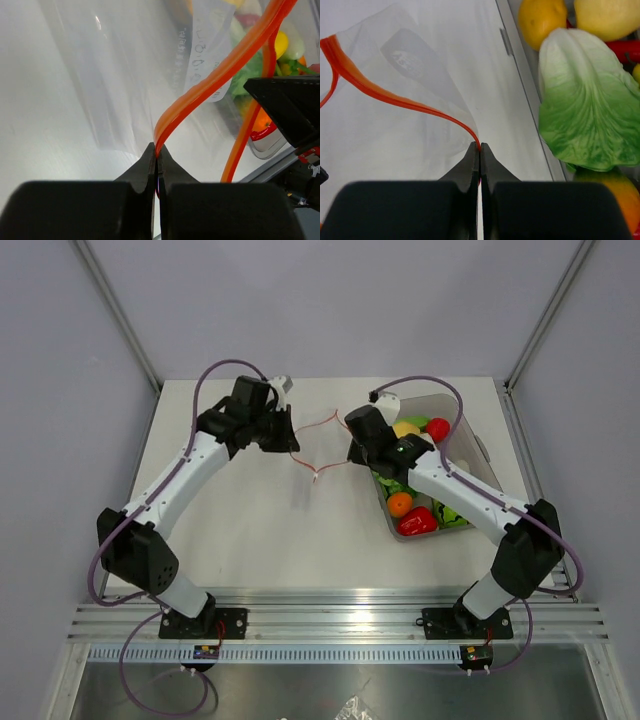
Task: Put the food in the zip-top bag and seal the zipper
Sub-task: Open the zipper of the food storage bag, then pick up the fake vegetable from the zipper food storage bag, then place the fake vegetable in the bin.
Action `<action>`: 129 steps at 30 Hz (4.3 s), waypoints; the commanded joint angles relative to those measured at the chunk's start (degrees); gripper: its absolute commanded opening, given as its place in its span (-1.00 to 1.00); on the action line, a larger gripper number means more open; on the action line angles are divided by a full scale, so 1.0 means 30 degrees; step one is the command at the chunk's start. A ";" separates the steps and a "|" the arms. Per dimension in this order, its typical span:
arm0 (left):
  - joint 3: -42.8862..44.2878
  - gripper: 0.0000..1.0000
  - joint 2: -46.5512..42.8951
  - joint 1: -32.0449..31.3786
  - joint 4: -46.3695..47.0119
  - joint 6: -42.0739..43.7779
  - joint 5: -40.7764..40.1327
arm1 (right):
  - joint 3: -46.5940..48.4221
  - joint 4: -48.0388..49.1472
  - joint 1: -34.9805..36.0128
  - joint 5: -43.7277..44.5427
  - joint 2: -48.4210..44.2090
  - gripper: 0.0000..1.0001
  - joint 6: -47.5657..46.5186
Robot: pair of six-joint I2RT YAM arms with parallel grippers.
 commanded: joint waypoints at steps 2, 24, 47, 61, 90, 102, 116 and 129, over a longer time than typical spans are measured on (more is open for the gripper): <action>-0.2724 -1.00 0.0854 -0.0552 0.3047 -0.1098 0.2380 | -0.2486 0.0277 -0.0201 -0.0132 -0.0523 -1.00 0.0380; 0.4185 -1.00 0.5365 -0.3570 -0.2454 -0.0689 -0.1448 | -0.3419 0.0649 -0.0582 -0.2181 -0.3151 0.17 -0.0587; 0.5126 -1.00 0.5456 -0.3600 -0.2782 -0.0660 -0.2625 | 0.3719 -0.4380 -0.6412 -0.5870 0.3779 0.99 -0.8027; 0.4980 -1.00 0.5543 -0.3630 -0.2810 -0.0572 -0.2506 | 0.3370 -0.3998 -0.6529 -0.7516 0.7589 0.99 -0.9171; 0.5301 -1.00 0.5308 -0.3688 -0.2869 -0.0396 -0.2595 | 0.2140 -0.4291 -0.6705 -0.4852 0.4812 -0.39 -0.8732; 0.7264 -1.00 0.7270 -0.5385 -0.2635 -0.0952 -0.1833 | 0.0968 -0.4700 -0.6706 -0.4235 -0.2426 -0.53 -0.7648; 0.5395 -1.00 0.6660 -0.5680 -0.0205 -0.1099 -0.1655 | 0.1380 -0.4763 -0.6735 -1.4188 -0.6500 -0.50 -0.6099; 0.4190 -1.00 0.5837 -0.5622 0.0617 -0.0864 -0.2858 | -0.2591 -0.3834 -1.0273 -1.4359 -0.6239 -0.39 -0.3843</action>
